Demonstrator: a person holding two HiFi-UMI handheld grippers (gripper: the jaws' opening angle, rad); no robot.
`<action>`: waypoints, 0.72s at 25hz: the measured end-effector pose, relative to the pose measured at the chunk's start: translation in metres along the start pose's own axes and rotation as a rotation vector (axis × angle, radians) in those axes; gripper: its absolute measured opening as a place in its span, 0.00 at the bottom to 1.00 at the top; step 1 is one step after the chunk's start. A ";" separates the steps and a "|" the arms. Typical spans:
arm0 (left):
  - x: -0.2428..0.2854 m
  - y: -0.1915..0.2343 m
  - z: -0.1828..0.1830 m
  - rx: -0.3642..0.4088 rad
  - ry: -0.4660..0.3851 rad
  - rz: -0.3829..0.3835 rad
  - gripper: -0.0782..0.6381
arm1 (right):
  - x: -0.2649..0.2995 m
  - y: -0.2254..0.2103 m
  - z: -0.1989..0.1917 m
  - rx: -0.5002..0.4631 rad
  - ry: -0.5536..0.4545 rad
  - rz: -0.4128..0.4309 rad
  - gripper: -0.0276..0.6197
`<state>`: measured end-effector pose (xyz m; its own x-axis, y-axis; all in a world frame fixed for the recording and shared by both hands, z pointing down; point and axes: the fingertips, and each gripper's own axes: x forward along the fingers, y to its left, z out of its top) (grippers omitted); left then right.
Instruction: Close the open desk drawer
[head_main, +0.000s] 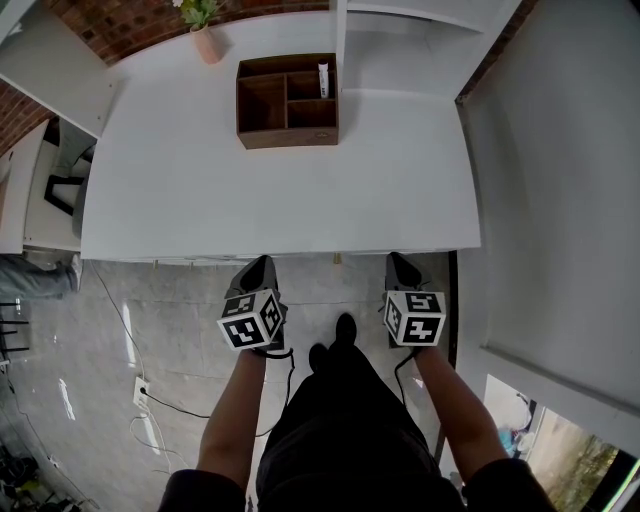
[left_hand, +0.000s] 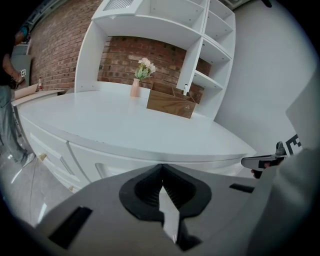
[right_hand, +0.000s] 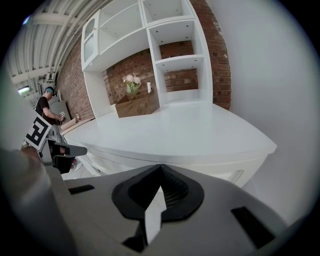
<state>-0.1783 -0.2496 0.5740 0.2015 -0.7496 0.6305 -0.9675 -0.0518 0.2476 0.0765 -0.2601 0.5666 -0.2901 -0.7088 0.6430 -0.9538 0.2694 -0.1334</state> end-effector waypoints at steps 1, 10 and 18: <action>-0.003 -0.002 0.002 0.008 -0.008 -0.005 0.12 | -0.004 0.000 0.001 0.002 -0.009 0.000 0.05; -0.038 -0.015 0.019 0.064 -0.089 -0.039 0.12 | -0.041 0.009 0.016 -0.003 -0.099 0.003 0.05; -0.081 -0.023 0.035 0.087 -0.176 -0.066 0.12 | -0.079 0.029 0.033 -0.012 -0.194 0.027 0.05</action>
<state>-0.1779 -0.2102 0.4916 0.2427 -0.8458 0.4751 -0.9641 -0.1559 0.2149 0.0687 -0.2178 0.4866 -0.3268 -0.8134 0.4813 -0.9446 0.2971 -0.1393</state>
